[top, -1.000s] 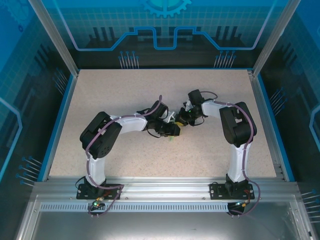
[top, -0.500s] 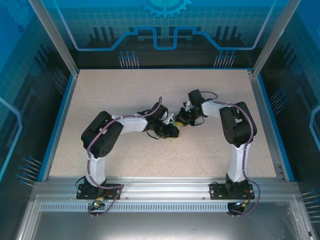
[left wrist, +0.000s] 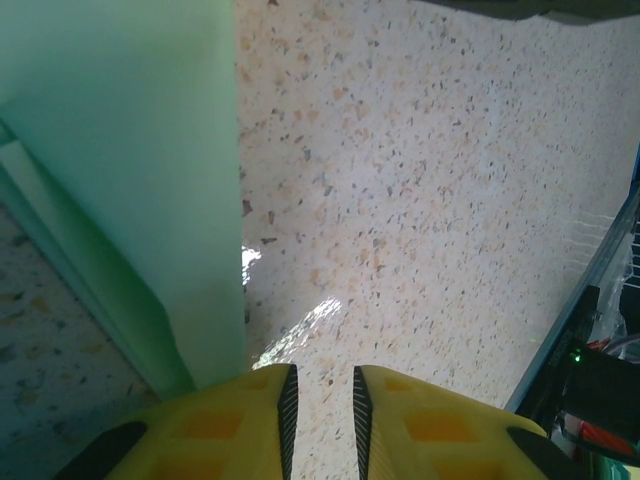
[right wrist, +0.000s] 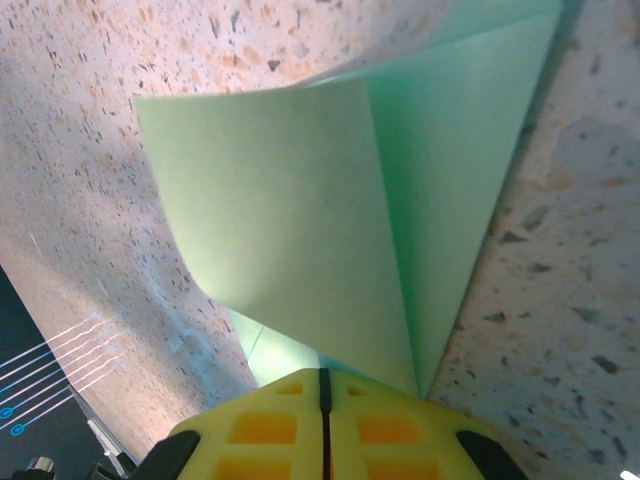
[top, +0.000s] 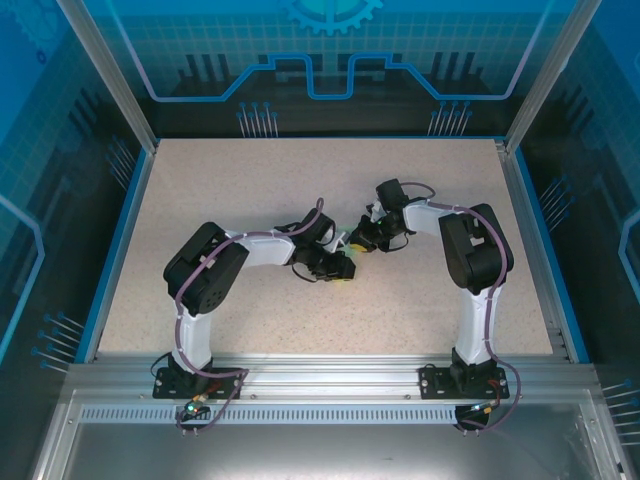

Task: Fold a paper plane with a square sheet of paper (fold left side to right side)
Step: Fold the wing for the fifth time at the center of the table.

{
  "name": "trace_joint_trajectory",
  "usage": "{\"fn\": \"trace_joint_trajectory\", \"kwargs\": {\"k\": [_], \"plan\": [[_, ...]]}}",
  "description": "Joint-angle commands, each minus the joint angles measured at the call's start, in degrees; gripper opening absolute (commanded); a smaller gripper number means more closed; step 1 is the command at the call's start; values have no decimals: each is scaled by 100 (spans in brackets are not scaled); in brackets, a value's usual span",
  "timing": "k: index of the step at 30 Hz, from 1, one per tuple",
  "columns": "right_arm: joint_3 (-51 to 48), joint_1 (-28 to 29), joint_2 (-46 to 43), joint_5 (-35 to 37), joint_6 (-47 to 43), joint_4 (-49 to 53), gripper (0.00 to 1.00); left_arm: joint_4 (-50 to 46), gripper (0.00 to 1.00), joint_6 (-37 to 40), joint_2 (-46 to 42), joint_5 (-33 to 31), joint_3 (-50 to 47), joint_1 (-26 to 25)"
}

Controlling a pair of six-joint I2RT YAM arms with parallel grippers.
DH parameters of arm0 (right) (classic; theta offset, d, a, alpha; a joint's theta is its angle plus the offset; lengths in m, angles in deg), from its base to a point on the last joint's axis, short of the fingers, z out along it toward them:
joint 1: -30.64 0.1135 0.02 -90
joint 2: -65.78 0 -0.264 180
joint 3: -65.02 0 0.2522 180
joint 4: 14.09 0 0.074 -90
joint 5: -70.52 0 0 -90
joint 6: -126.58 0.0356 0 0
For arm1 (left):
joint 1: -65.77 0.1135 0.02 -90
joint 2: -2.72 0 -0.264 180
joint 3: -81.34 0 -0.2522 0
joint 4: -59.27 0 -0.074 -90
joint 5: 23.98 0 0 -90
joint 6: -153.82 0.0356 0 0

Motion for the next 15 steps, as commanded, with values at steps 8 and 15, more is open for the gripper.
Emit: {"fn": "trace_joint_trajectory", "kwargs": {"k": [8, 15], "plan": [[-64, 78, 309, 297, -84, 390, 7, -530, 23, 221, 110, -195, -238, 15], [-16, 76, 318, 317, -110, 453, 7, -760, 21, 423, -141, -212, -613, -48]]}}
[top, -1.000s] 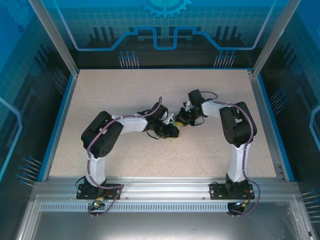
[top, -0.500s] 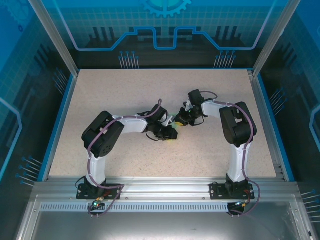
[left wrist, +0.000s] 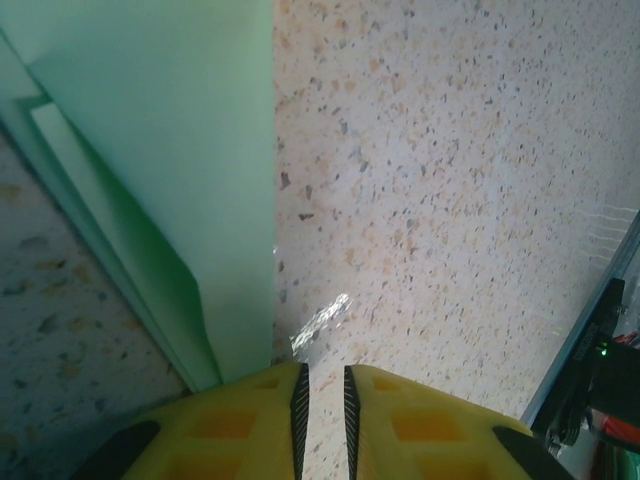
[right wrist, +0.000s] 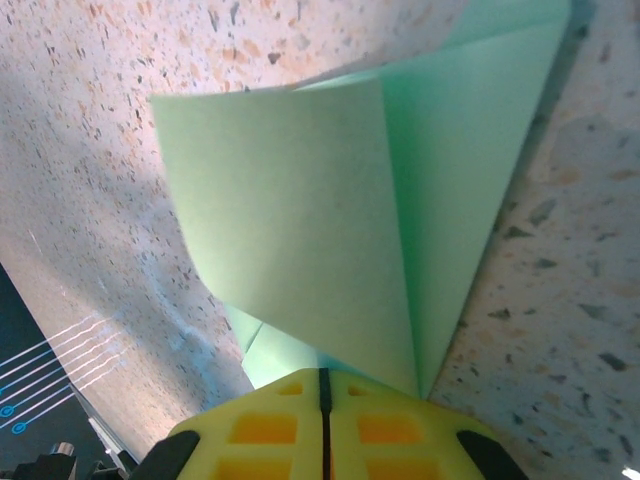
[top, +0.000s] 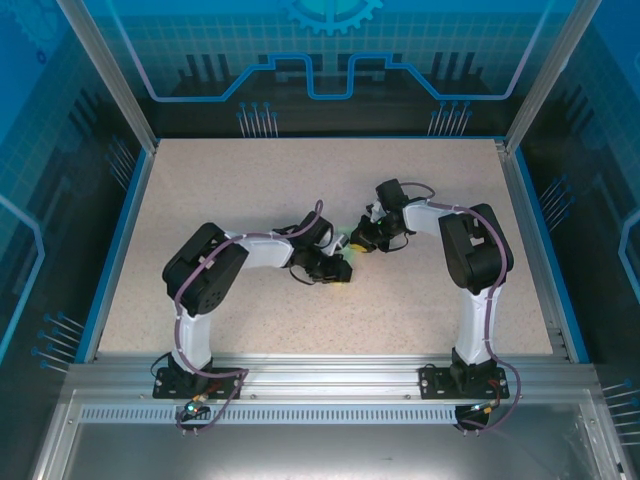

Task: Fold a paper plane with a square sheet of paper (fold left side to right side)
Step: Fold the wing for the fifth time at the center of the table.

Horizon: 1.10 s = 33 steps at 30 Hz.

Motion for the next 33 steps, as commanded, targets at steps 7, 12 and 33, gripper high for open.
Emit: {"fn": "trace_joint_trajectory", "kwargs": {"k": [7, 12, 33], "plan": [[-20, 78, 335, 335, -110, 433, 8, -682, 21, 66, -499, -19, -928, -246], [-3, 87, 349, 331, -114, 433, 8, -734, 21, -6, -1005, 102, -921, -232], [-29, 98, 323, 302, -67, 365, 8, -776, 34, 64, 83, -101, 555, 101]]}}
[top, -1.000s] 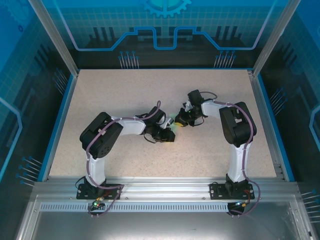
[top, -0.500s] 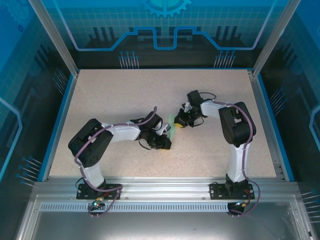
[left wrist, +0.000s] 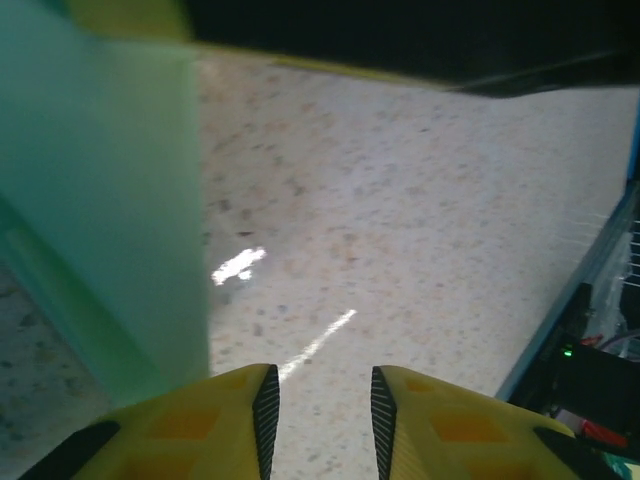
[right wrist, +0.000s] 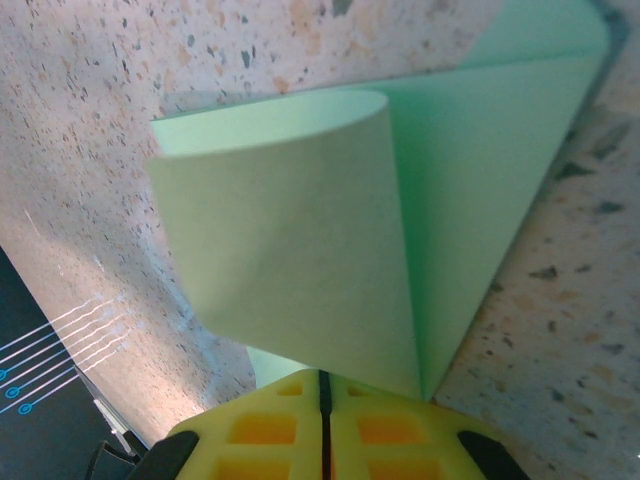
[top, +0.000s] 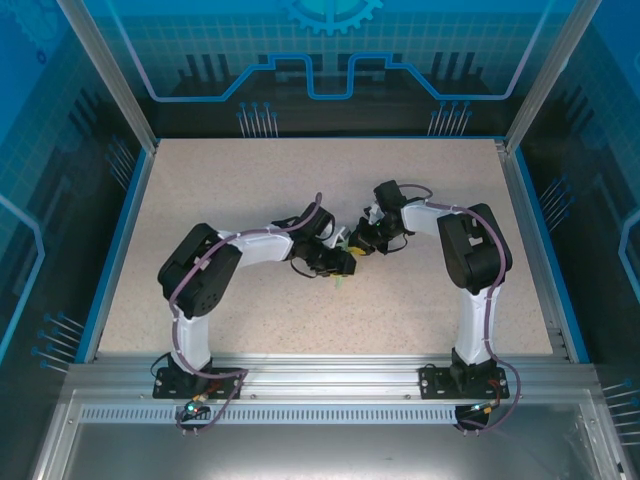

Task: Fold a paper plane with a square sheet of paper (fold left side to right side)
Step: Fold the wing for the fifth time at the center of the table.

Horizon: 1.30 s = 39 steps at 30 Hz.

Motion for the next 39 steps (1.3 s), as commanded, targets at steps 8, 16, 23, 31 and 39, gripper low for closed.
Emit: {"fn": "trace_joint_trajectory", "kwargs": {"k": [8, 16, 23, 31, 39], "plan": [[-142, 15, -75, 213, -89, -231, 8, 44, 23, -84, 344, -158, -415, 120], [-360, -66, -757, -80, -253, -427, 5, 571, 10, -318, 356, 259, -939, 411], [-874, 85, -1107, -210, -233, -478, 1, 553, 8, -298, 427, 296, -930, 426], [-840, 405, -772, -168, -115, -549, 2, 447, 7, -267, 462, 207, -887, 425], [-670, 582, -394, 13, -257, -374, 2, 329, 7, -227, 480, 101, -852, 420]]}}
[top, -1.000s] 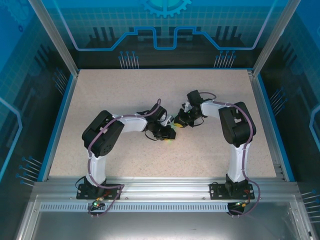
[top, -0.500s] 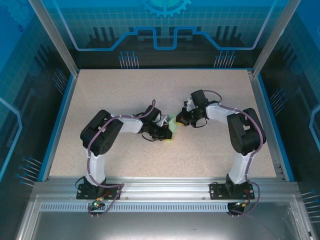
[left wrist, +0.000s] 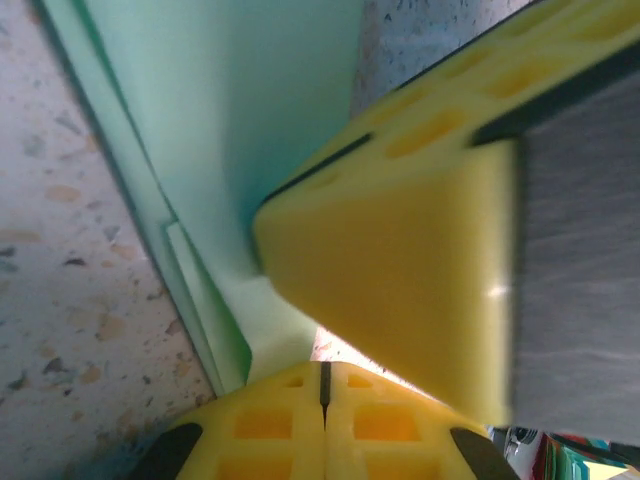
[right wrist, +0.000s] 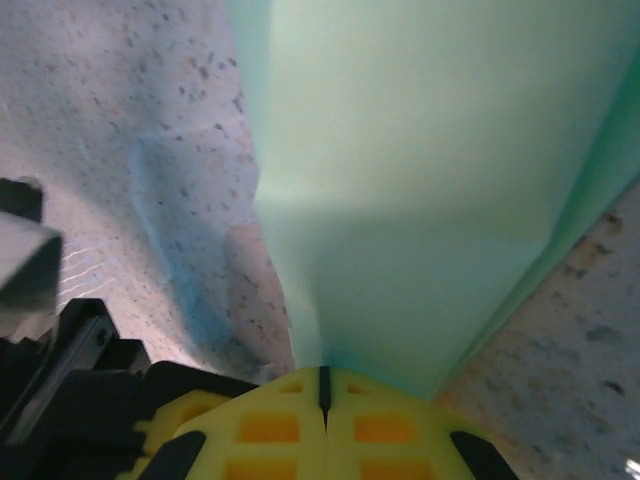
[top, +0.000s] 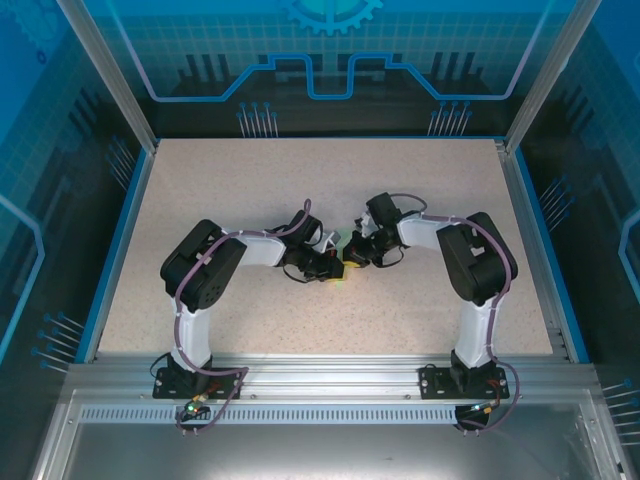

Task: Fold a paper plane with a square sheet of paper (fold left side to right side)
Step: Fold the wing for the fifth time at the center of the table.

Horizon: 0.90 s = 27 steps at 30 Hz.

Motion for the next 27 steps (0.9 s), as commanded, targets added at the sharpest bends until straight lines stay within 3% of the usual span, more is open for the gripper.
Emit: {"fn": "trace_joint_trajectory", "kwargs": {"k": [1, 13, 27], "plan": [[156, 115, 157, 119, -117, 171, 2, -779, 6, 73, 269, -419, -136, 74], [506, -144, 425, 751, -772, 453, 2, -994, 5, 206, 325, -546, -159, 70], [998, -594, 651, 770, -1144, 444, 3, -988, 5, 257, 356, -580, -240, 70]]}}
